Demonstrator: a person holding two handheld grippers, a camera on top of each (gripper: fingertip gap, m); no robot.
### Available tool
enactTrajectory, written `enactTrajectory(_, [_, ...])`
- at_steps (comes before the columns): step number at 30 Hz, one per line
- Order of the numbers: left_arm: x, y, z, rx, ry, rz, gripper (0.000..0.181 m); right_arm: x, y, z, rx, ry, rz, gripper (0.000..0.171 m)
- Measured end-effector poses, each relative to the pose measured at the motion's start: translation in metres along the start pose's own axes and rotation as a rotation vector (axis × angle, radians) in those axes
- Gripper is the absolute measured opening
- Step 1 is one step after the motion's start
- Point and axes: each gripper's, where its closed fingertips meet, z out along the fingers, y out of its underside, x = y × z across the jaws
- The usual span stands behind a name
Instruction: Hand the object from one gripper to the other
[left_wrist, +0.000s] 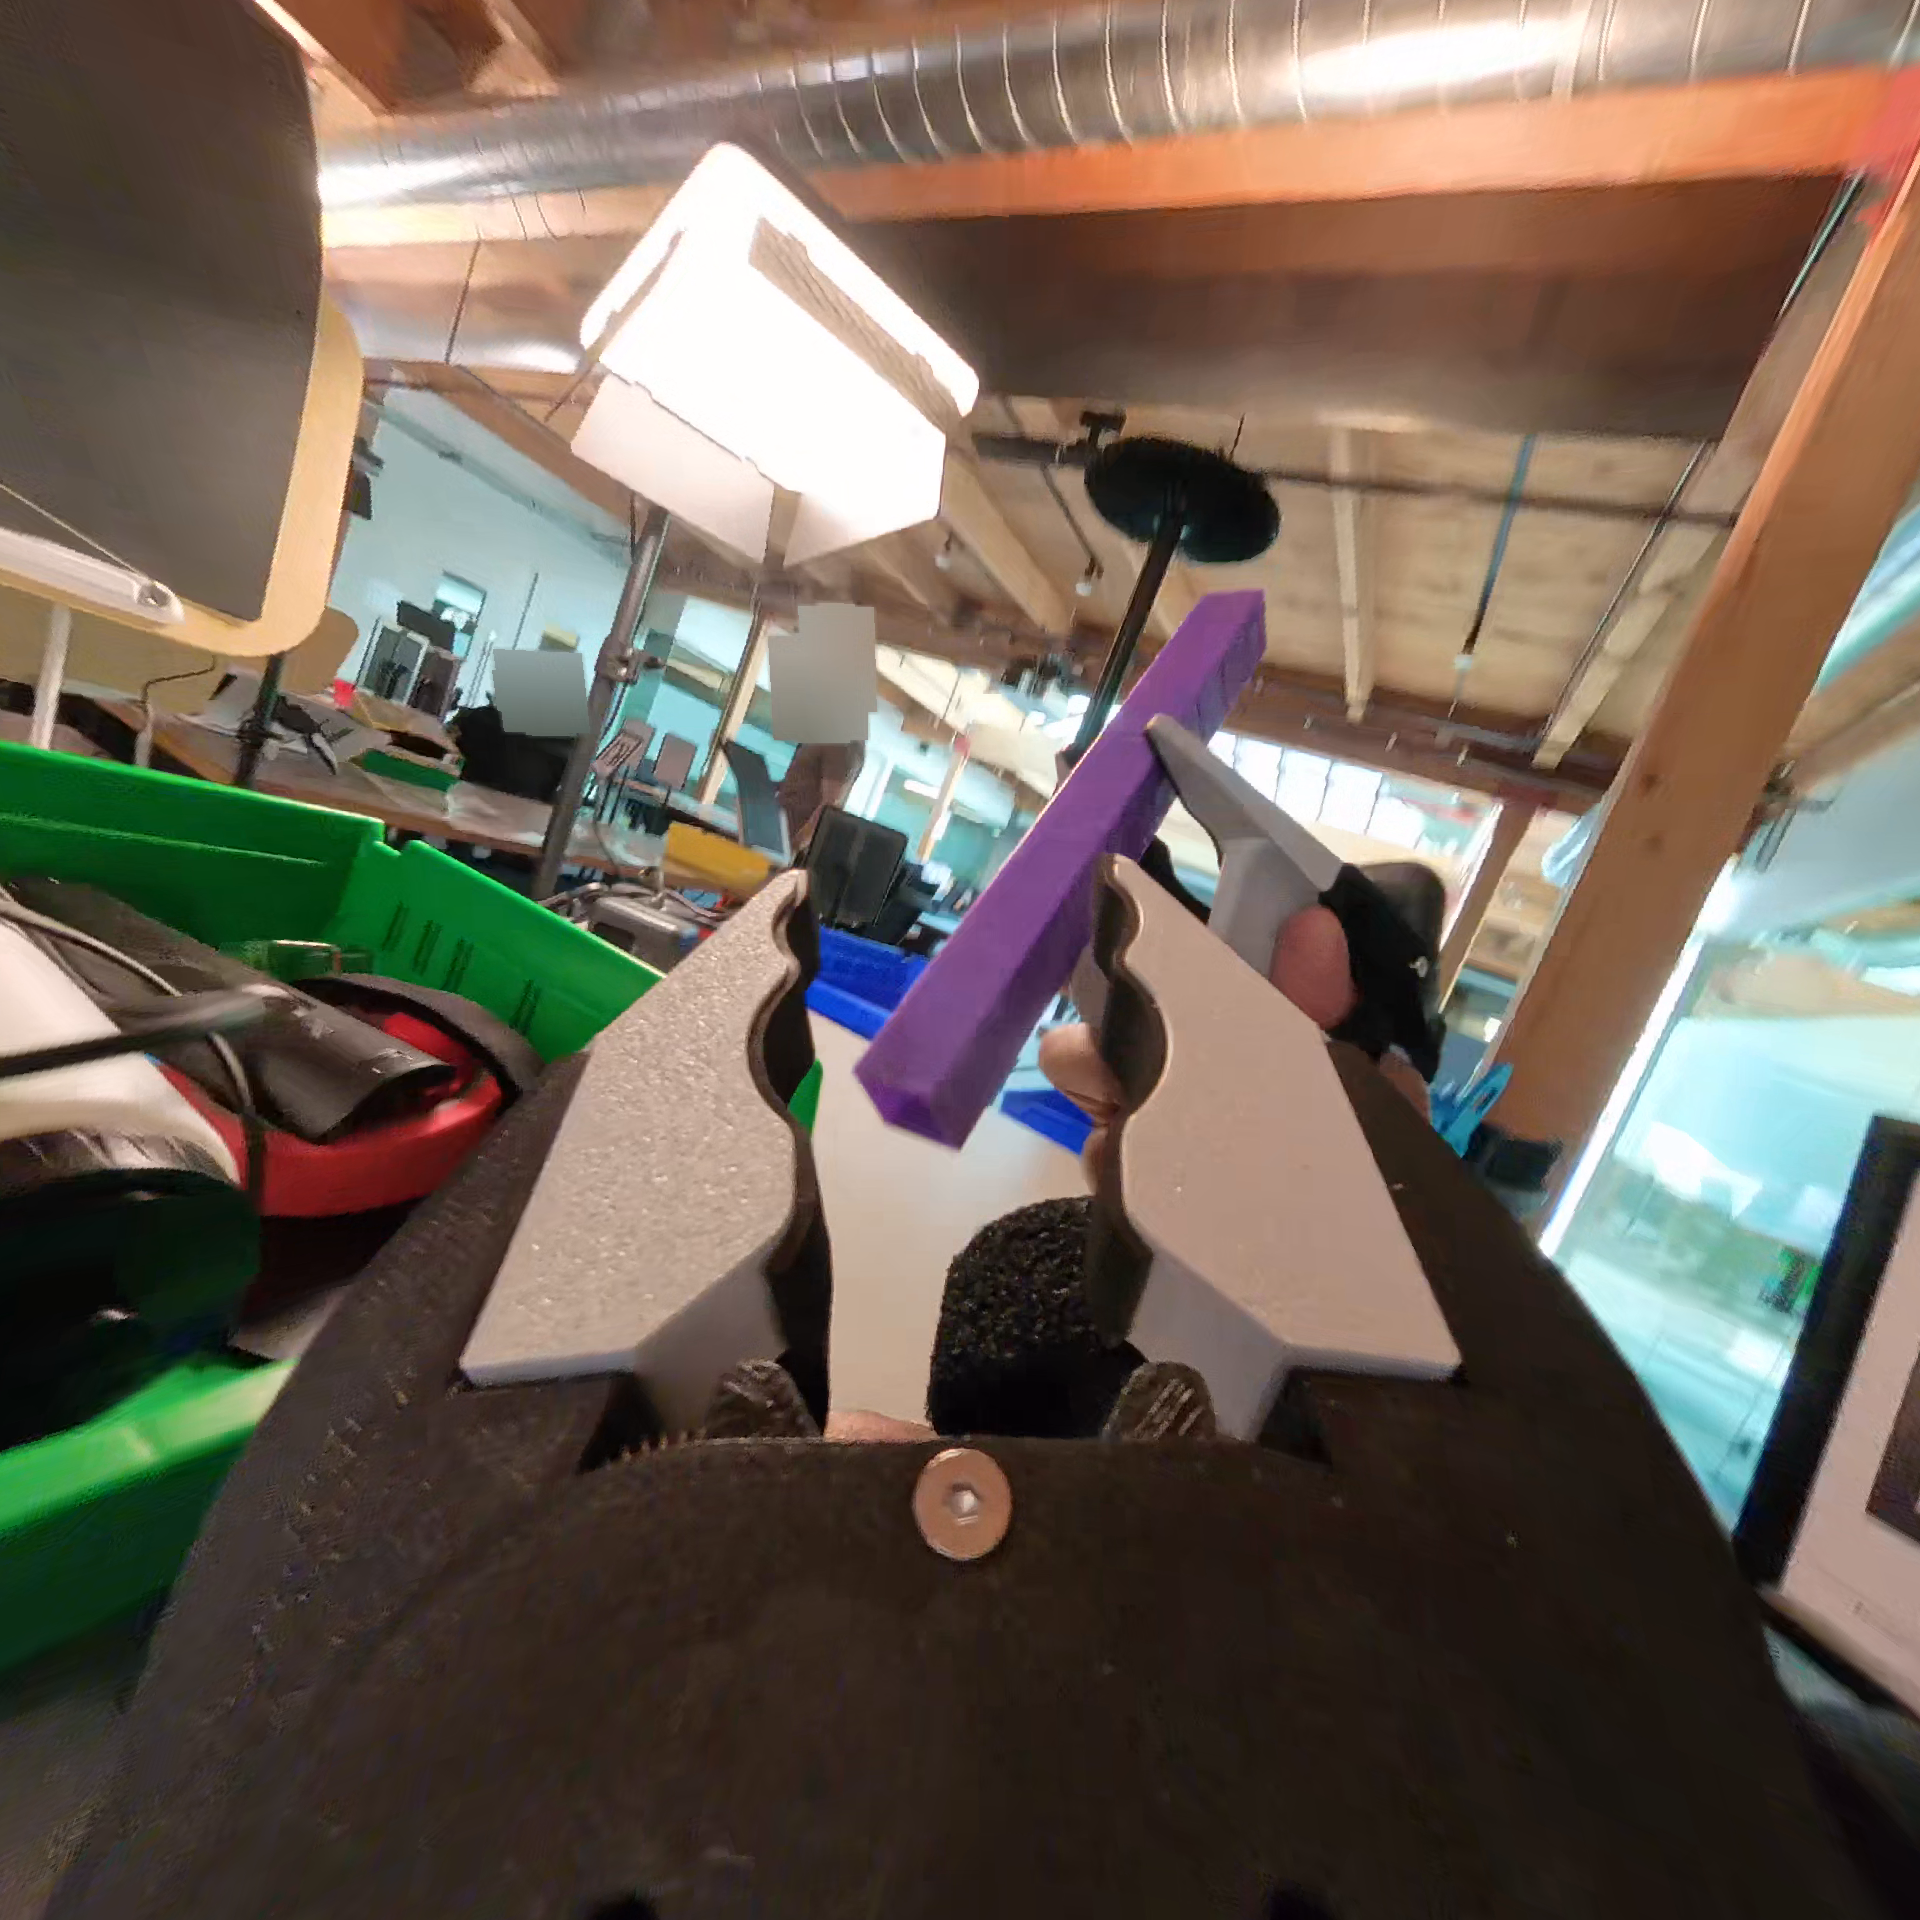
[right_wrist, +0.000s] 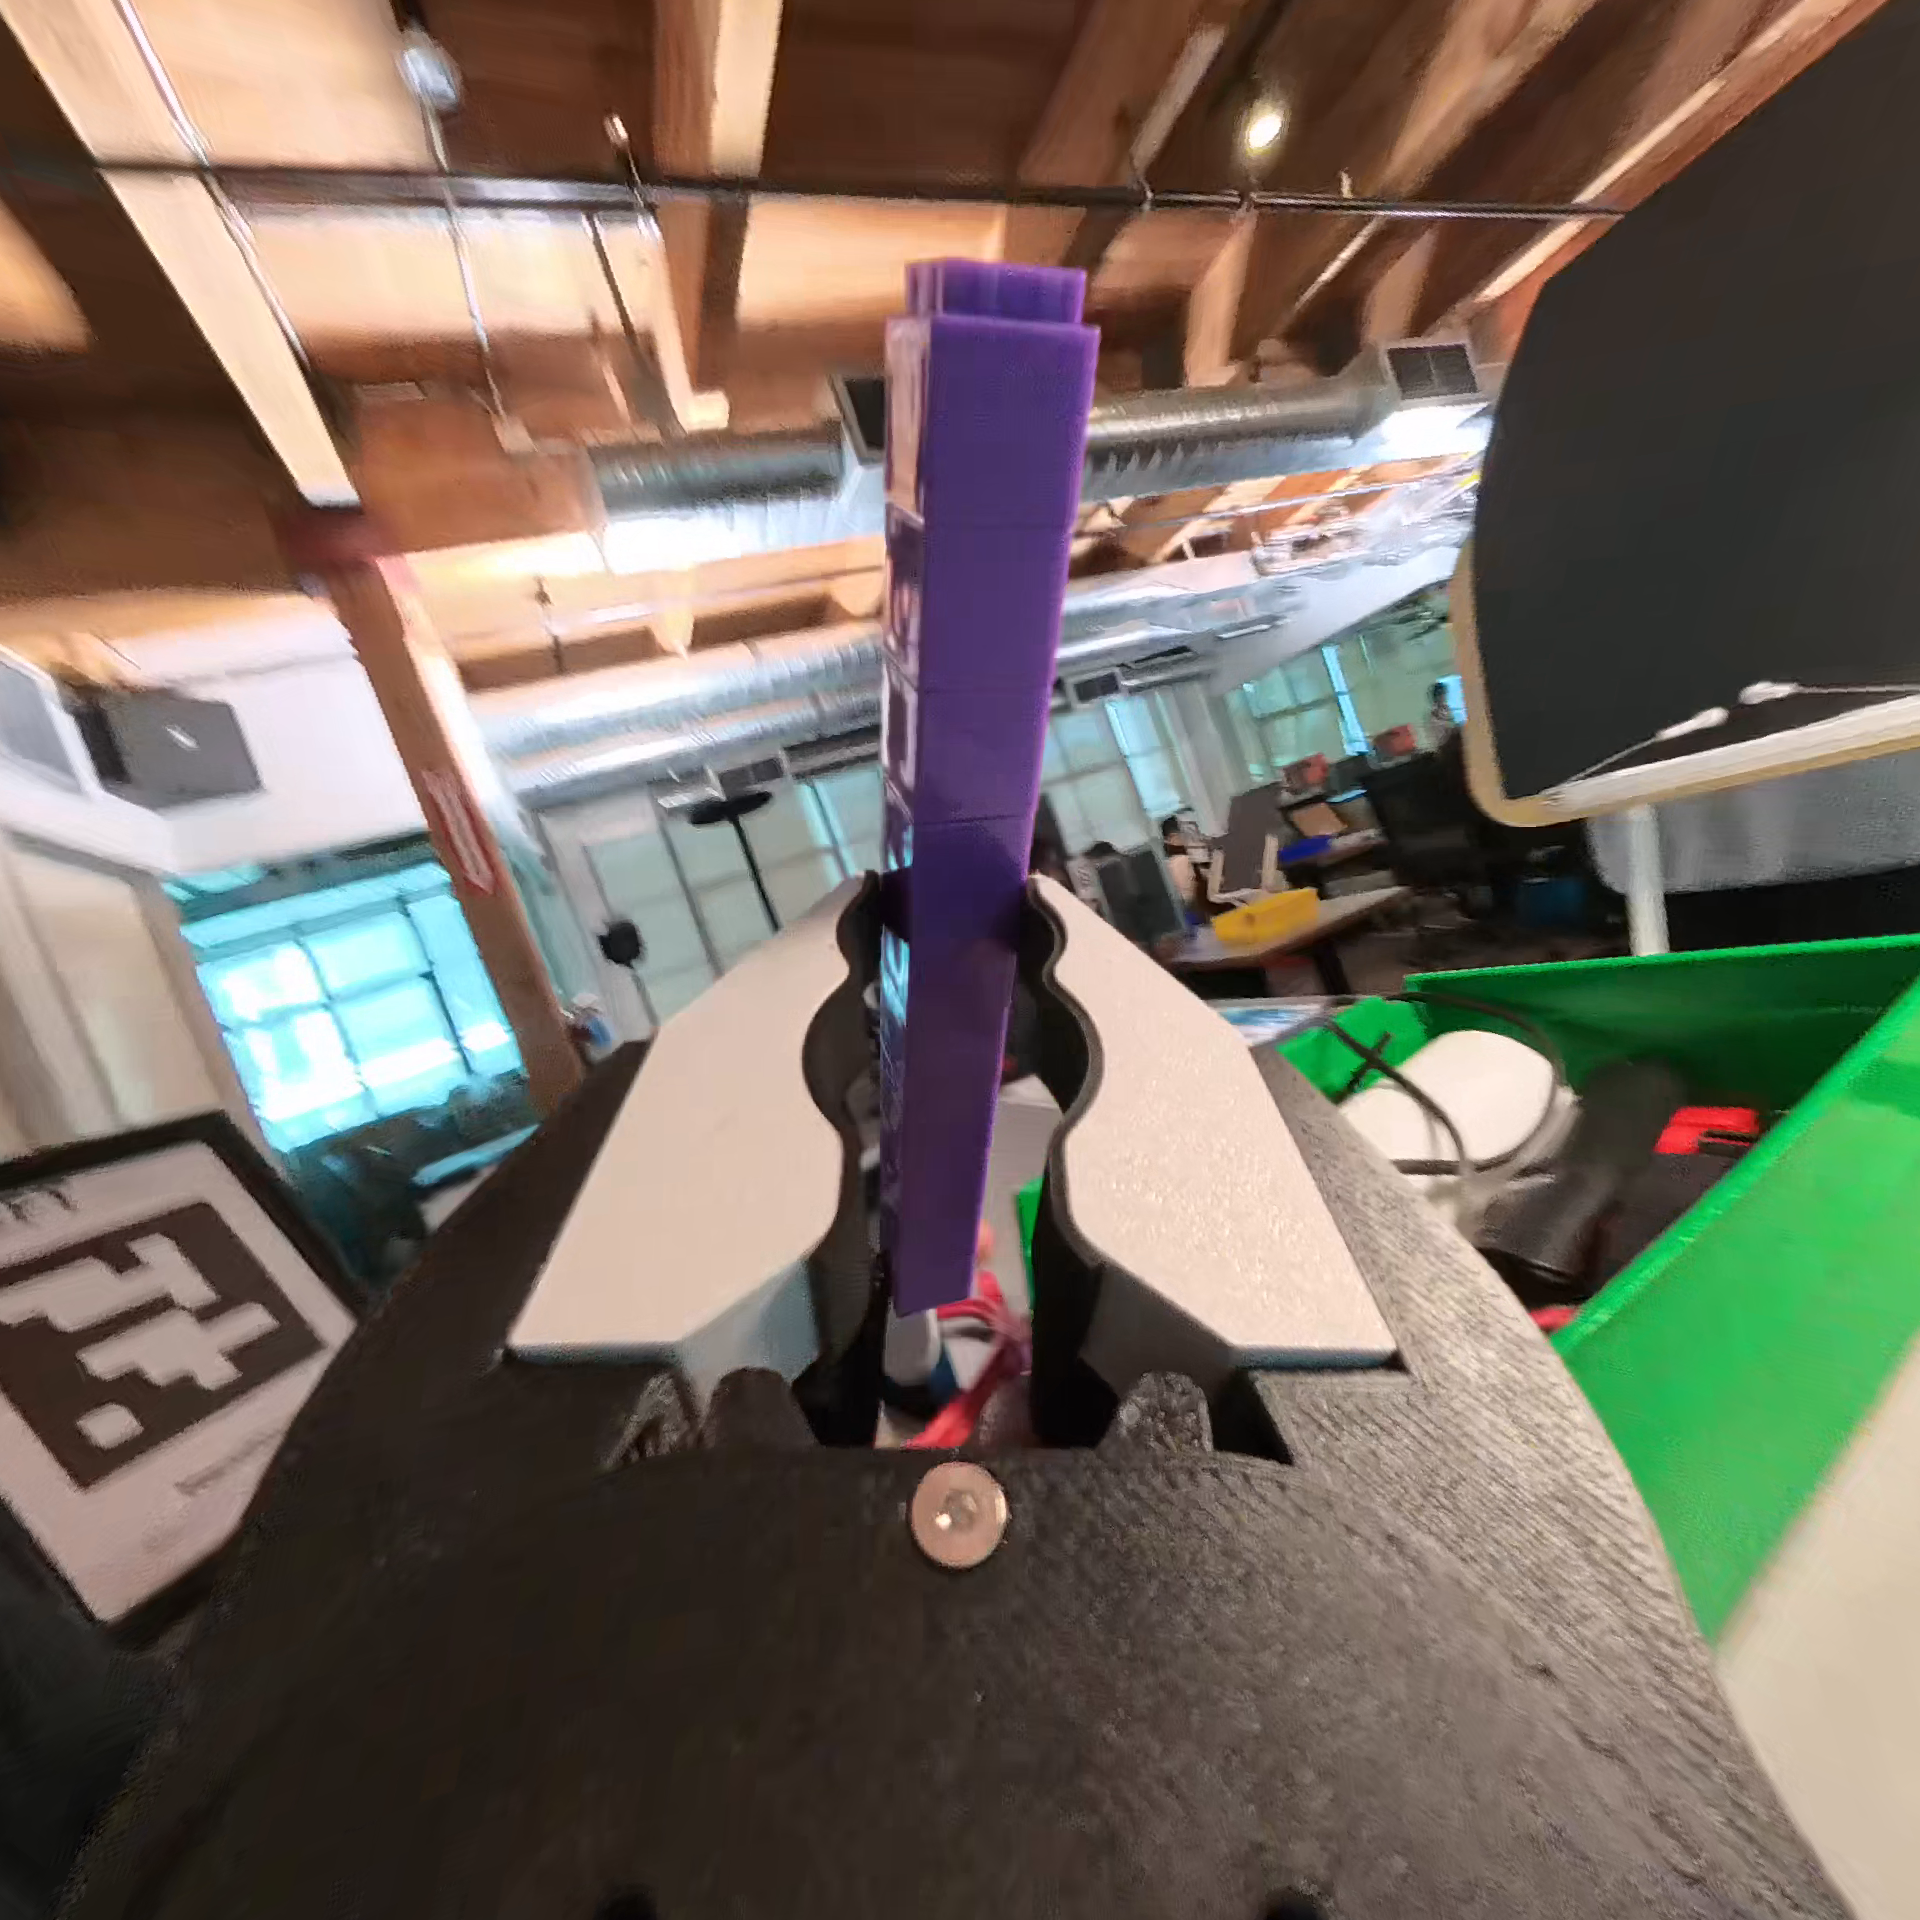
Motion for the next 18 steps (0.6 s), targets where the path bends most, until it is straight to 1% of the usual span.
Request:
enactTrajectory(2, [0.0, 0.003, -0.002, 0.041, 0.015, -0.123, 0.056, -0.001, -0.001, 0.002, 0.021, -0.029, 0.074, 0.027])
enactTrajectory(4, [0.0, 0.0, -0.005, 0.072, 0.039, -0.197, 0.056, 0.001, -0.002, 0.003, 0.026, -0.032, 0.113, 0.027])
enactTrajectory(7, [-0.004, 0.001, -0.005, 0.068, 0.05, -0.243, 0.058, 0.003, -0.007, 0.006, 0.045, -0.053, 0.177, 0.027])
enactTrajectory(10, [0.008, 0.01, -0.001, 0.031, 0.123, -0.285, 0.058, 0.001, -0.009, 0.009, 0.078, -0.076, 0.241, 0.027])
enactTrajectory(13, [0.017, 0.014, 0.001, 0.002, 0.157, -0.265, 0.057, -0.002, -0.003, 0.012, 0.075, -0.091, 0.274, 0.027])
enactTrajectory(16, [0.021, 0.012, -0.001, 0.015, 0.173, -0.234, 0.045, -0.006, 0.006, 0.014, 0.06, -0.096, 0.282, 0.027])
enactTrajectory(17, [0.023, 0.012, -0.002, 0.015, 0.188, -0.231, 0.032, -0.008, 0.01, 0.015, 0.048, -0.098, 0.277, 0.027])
enactTrajectory(18, [0.026, 0.011, -0.003, 0.021, 0.207, -0.23, 0.024, -0.009, 0.013, 0.016, 0.041, -0.094, 0.274, 0.027])
